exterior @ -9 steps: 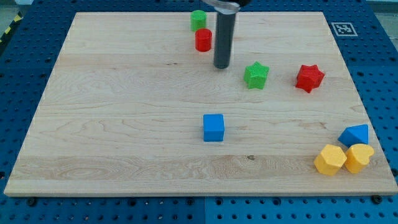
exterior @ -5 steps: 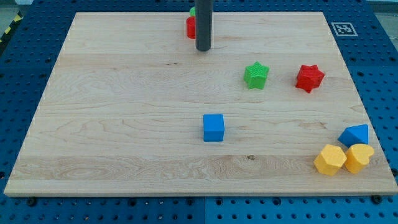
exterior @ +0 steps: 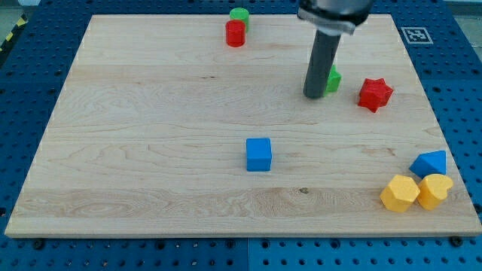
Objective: Move the green star into the green circle
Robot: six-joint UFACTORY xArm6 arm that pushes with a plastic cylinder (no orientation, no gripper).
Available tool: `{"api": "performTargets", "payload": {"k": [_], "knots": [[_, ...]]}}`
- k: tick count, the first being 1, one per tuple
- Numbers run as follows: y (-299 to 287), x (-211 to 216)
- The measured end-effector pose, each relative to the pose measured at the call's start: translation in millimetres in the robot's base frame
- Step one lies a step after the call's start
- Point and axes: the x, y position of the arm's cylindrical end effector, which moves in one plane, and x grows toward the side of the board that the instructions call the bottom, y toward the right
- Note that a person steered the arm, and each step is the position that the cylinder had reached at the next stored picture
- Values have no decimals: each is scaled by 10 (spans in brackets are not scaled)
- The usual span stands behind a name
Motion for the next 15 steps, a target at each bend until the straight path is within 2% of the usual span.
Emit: {"api": "performTargets", "payload": {"k": [1, 2, 3, 4, 6, 8, 9, 10, 12, 13, 14, 15], "knots": [[-99, -539], [-128, -444], [-126, 0], [122, 44], [189, -1175], [350, -580], [620, -528], [958, -601], [1102, -1125], [1154, -1194], [895, -1242], [1280, -1242]]}}
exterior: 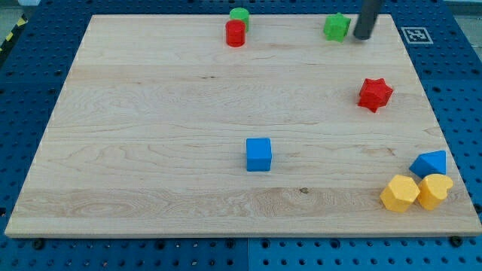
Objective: Move the green star into the green circle
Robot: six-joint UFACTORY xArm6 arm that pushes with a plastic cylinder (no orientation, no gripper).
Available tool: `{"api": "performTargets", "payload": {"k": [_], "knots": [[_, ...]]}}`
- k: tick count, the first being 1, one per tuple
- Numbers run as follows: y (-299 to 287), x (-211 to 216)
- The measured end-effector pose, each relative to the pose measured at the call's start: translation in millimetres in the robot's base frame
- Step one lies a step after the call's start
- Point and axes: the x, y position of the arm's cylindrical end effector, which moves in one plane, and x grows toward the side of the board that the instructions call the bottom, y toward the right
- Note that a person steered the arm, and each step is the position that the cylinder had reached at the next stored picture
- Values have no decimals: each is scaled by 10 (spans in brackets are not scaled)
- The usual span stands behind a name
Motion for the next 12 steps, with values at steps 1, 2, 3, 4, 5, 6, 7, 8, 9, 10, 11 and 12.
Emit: {"api": "performTargets", "payload": {"k": [1, 2, 3, 4, 5, 6, 7, 8, 9, 10, 11, 12], "knots": [[154, -130], [-371, -120], [-1039, -93], [-1260, -93], [-900, -93], [-720, -129], [-848, -156], [-1189, -156], [-1256, -164], [-1157, -311], [-1306, -410], [-1722, -409]]}}
